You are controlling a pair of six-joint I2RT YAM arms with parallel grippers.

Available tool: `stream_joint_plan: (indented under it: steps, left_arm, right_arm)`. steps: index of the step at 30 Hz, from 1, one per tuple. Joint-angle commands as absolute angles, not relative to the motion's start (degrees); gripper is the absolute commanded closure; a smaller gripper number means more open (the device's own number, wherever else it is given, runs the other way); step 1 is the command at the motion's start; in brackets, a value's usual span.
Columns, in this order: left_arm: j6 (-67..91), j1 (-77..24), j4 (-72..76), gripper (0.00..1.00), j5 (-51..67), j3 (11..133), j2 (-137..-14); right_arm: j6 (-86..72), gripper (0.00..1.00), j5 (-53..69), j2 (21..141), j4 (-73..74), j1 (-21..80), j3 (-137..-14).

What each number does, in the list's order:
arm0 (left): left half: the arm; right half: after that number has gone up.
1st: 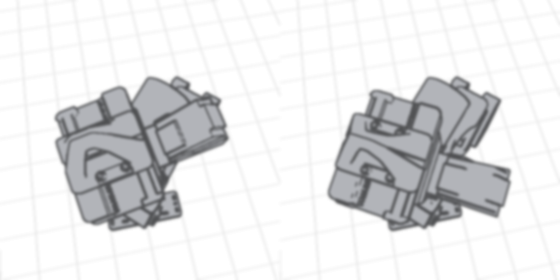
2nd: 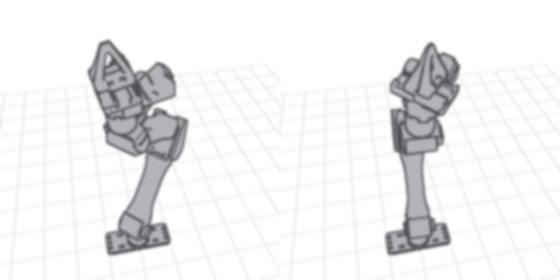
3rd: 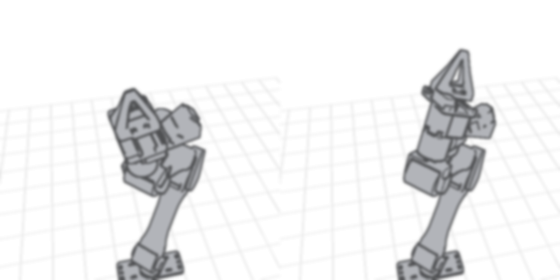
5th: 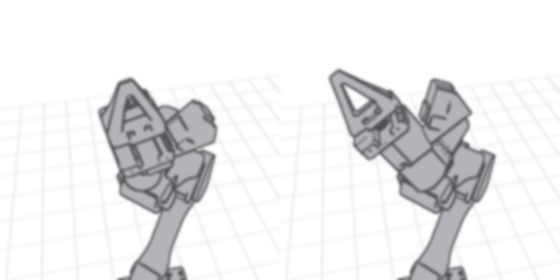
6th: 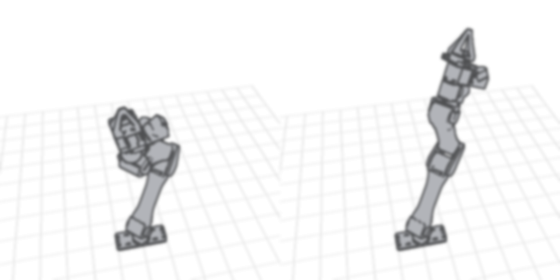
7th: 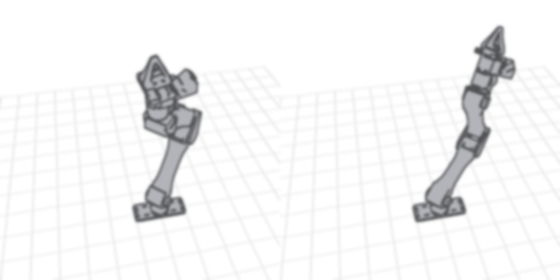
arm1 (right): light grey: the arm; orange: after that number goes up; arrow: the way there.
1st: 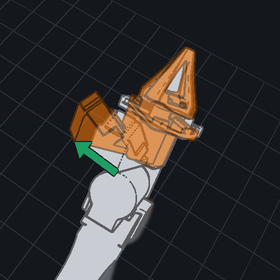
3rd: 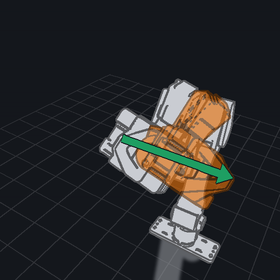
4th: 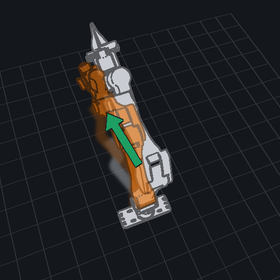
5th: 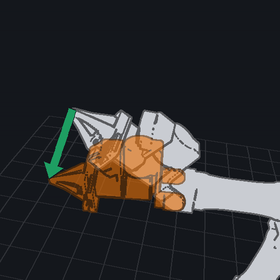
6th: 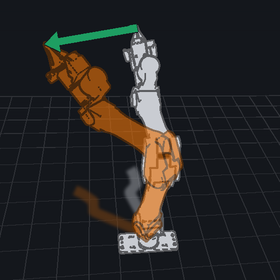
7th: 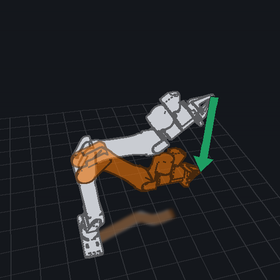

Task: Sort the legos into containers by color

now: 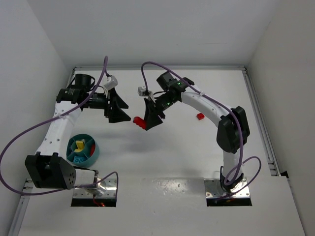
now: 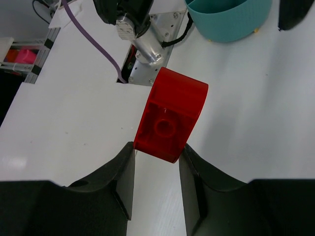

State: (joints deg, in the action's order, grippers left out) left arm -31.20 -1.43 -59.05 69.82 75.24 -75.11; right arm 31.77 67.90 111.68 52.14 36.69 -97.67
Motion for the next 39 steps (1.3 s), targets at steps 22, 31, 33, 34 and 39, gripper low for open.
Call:
stream_joint_plan:
  steps: [22, 31, 33, 34, 39]
  left_arm:
    - [-30.94, -9.67, -56.78, 0.10, 68.65, 73.13, -74.97]
    - [-36.47, -9.67, -61.35, 0.39, 68.64, 73.65, -76.73]
    - [-36.47, -9.67, -61.96, 0.49, 68.64, 73.65, -76.73]
    - [-36.47, -9.67, -61.96, 0.52, 68.64, 74.17, -76.73]
    - [-36.47, -9.67, -61.35, 0.66, 68.64, 74.18, -76.73]
  right_arm:
    - [33.31, 1.00, 64.95, 104.51, 46.05, 40.42, -98.70]
    - [32.78, 1.00, 64.95, 103.97, 45.00, 40.43, -98.70]
    - [32.78, 1.00, 64.95, 103.97, 45.00, 40.43, -98.70]
    - [32.78, 1.00, 64.95, 103.97, 45.00, 40.43, -98.70]
    - [32.26, 1.00, 64.95, 103.97, 45.00, 40.43, -98.70]
